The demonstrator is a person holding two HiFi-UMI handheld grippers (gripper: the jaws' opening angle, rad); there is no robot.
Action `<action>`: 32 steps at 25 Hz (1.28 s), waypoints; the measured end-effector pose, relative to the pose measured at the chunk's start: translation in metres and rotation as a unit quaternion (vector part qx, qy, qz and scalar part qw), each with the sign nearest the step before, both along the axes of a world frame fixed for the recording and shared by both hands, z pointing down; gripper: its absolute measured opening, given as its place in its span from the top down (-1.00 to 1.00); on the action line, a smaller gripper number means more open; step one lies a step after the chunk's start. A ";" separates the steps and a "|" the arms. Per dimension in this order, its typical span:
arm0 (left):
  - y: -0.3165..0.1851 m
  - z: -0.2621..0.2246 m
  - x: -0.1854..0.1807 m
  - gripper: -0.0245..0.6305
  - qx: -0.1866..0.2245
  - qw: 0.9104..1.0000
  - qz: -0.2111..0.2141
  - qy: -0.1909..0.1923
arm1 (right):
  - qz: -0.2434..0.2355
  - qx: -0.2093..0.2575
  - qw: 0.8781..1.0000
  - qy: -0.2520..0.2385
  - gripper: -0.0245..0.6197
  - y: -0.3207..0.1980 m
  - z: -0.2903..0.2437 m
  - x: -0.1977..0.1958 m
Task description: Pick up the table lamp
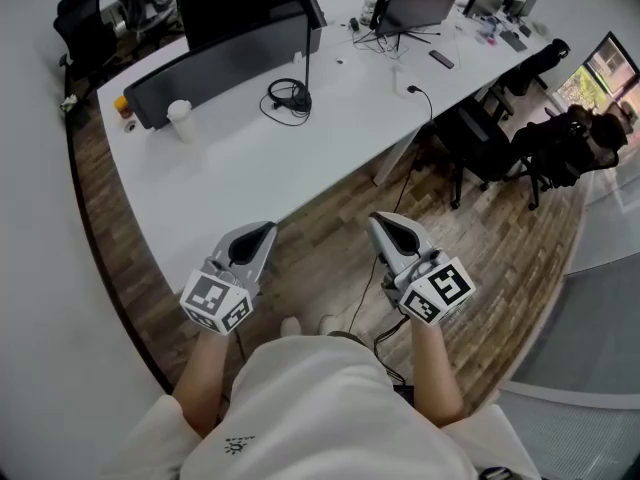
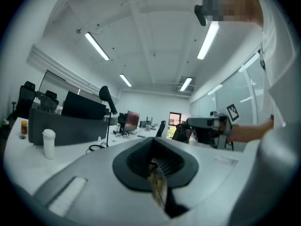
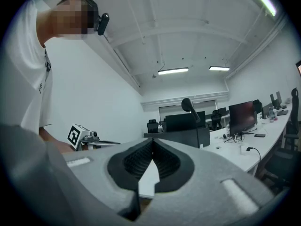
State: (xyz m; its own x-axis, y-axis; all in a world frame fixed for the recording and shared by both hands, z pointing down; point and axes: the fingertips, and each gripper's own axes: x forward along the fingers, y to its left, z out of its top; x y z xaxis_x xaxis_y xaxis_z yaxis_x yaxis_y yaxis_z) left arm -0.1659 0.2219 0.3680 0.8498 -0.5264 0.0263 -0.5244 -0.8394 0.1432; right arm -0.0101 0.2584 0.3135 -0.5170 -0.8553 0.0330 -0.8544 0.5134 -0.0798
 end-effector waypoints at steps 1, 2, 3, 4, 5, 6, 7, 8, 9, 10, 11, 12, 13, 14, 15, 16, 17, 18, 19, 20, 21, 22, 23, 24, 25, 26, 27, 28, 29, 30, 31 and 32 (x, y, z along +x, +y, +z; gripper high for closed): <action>0.000 0.001 -0.004 0.94 0.001 1.000 0.000 -0.001 | -0.005 -0.006 1.000 0.000 0.92 0.000 0.002 -0.005; 0.000 0.001 -0.008 0.94 0.001 1.000 0.000 -0.001 | -0.010 -0.013 1.000 -0.003 0.92 0.000 0.004 -0.009; -0.001 0.002 -0.012 0.94 0.001 1.000 -0.001 -0.001 | -0.014 -0.019 1.000 -0.010 0.92 -0.001 0.005 -0.012; -0.002 0.002 -0.016 0.94 0.001 1.000 -0.002 0.000 | -0.016 -0.024 0.999 -0.014 0.93 -0.003 0.006 -0.014; -0.002 0.003 -0.020 0.94 0.001 1.000 -0.004 0.000 | -0.016 -0.025 0.999 -0.013 0.93 -0.004 0.007 -0.015; -0.003 0.004 -0.024 0.94 0.000 1.000 -0.006 0.000 | -0.015 -0.024 1.000 -0.006 0.93 -0.006 0.008 -0.017; -0.004 0.005 -0.028 0.94 -0.001 1.000 -0.007 0.001 | -0.015 -0.021 1.000 0.000 0.93 -0.007 0.008 -0.018; -0.005 0.005 -0.032 0.94 -0.002 1.000 -0.009 0.001 | -0.016 -0.017 1.000 -0.002 0.93 -0.008 0.006 -0.020; -0.007 0.005 -0.035 0.94 -0.002 1.000 -0.011 0.002 | -0.018 -0.013 1.000 -0.011 0.93 -0.009 0.003 -0.021; -0.008 0.005 -0.038 0.94 -0.002 1.000 -0.013 0.003 | -0.019 -0.010 1.000 -0.023 0.93 -0.011 0.000 -0.022; -0.010 0.005 -0.041 0.94 -0.003 1.000 -0.015 0.004 | -0.019 -0.009 0.999 -0.035 0.92 -0.013 -0.002 -0.022; -0.012 0.005 -0.043 0.94 -0.003 1.000 -0.016 0.005 | -0.018 -0.010 0.999 -0.045 0.92 -0.015 -0.003 -0.022; -0.014 0.005 -0.044 0.94 -0.004 1.000 -0.017 0.007 | -0.017 -0.010 0.998 -0.052 0.92 -0.018 -0.003 -0.022; -0.016 0.005 -0.045 0.94 -0.005 1.000 -0.015 0.007 | -0.014 -0.010 0.998 -0.057 0.92 -0.021 -0.004 -0.021; -0.017 0.006 -0.046 0.94 -0.005 1.000 -0.014 0.008 | -0.011 -0.009 0.998 -0.059 0.92 -0.023 -0.004 -0.020; -0.019 0.007 -0.046 0.94 -0.006 1.000 -0.013 0.008 | -0.007 -0.008 0.998 -0.059 0.92 -0.025 -0.003 -0.018; -0.020 0.007 -0.046 0.94 -0.006 1.000 -0.013 0.008 | -0.004 -0.009 0.998 -0.056 0.92 -0.029 -0.001 -0.017; -0.022 0.008 -0.047 0.94 -0.007 1.000 -0.014 0.009 | -0.001 -0.009 0.999 -0.050 0.92 -0.032 0.000 -0.016; -0.025 0.008 -0.047 0.94 -0.007 1.000 -0.014 0.009 | 0.001 -0.009 0.999 -0.044 0.92 -0.035 0.002 -0.015; -0.027 0.009 -0.048 0.94 -0.008 1.000 -0.015 0.009 | 0.003 -0.008 0.999 -0.040 0.92 -0.038 0.002 -0.015; -0.028 0.009 -0.048 0.94 -0.008 1.000 -0.015 0.009 | 0.004 -0.008 0.999 -0.037 0.92 -0.041 0.003 -0.016; -0.030 0.010 -0.049 0.94 -0.008 1.000 -0.016 0.009 | 0.006 -0.008 0.999 -0.038 0.92 -0.043 0.003 -0.015; -0.032 0.011 -0.049 0.94 -0.007 1.000 -0.017 0.009 | 0.008 -0.008 0.999 -0.041 0.92 -0.047 0.003 -0.013; -0.035 0.011 -0.049 0.94 -0.007 1.000 -0.018 0.009 | 0.010 -0.009 0.999 -0.046 0.92 -0.050 0.004 -0.011; -0.037 0.012 -0.048 0.94 -0.007 1.000 -0.019 0.008 | 0.012 -0.008 0.999 -0.051 0.92 -0.054 0.004 -0.008; -0.039 0.012 -0.048 0.94 -0.007 1.000 -0.020 0.008 | 0.013 -0.008 0.998 -0.055 0.92 -0.057 0.004 -0.006; -0.042 0.013 -0.047 0.94 -0.007 1.000 -0.021 0.008 | 0.013 -0.007 0.998 -0.054 0.92 -0.060 0.004 -0.004; -0.044 0.013 -0.046 0.94 -0.007 1.000 -0.022 0.007 | 0.012 -0.006 0.999 -0.051 0.92 -0.063 0.006 -0.003; -0.047 0.014 -0.046 0.94 -0.007 1.000 -0.023 0.007 | 0.011 -0.007 0.999 -0.046 0.92 -0.067 0.007 -0.002; -0.050 0.015 -0.045 0.94 -0.007 1.000 -0.024 0.006 | 0.011 -0.007 0.999 -0.042 0.92 -0.072 0.009 -0.001; -0.053 0.016 -0.044 0.94 -0.007 1.000 -0.026 0.005 | 0.011 -0.008 0.999 -0.042 0.92 -0.077 0.011 0.000; -0.057 0.018 -0.044 0.94 -0.007 1.000 -0.027 0.004 | 0.013 -0.009 0.999 -0.043 0.92 -0.082 0.013 0.001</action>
State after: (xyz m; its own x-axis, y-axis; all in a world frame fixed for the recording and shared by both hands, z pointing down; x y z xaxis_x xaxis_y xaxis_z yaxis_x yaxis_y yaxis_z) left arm -0.2094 0.1645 0.3859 0.8199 -0.5718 0.0275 -0.5683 -0.8072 0.1597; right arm -0.0088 0.1762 0.3269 -0.4969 -0.8678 0.0049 -0.8566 0.4895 -0.1632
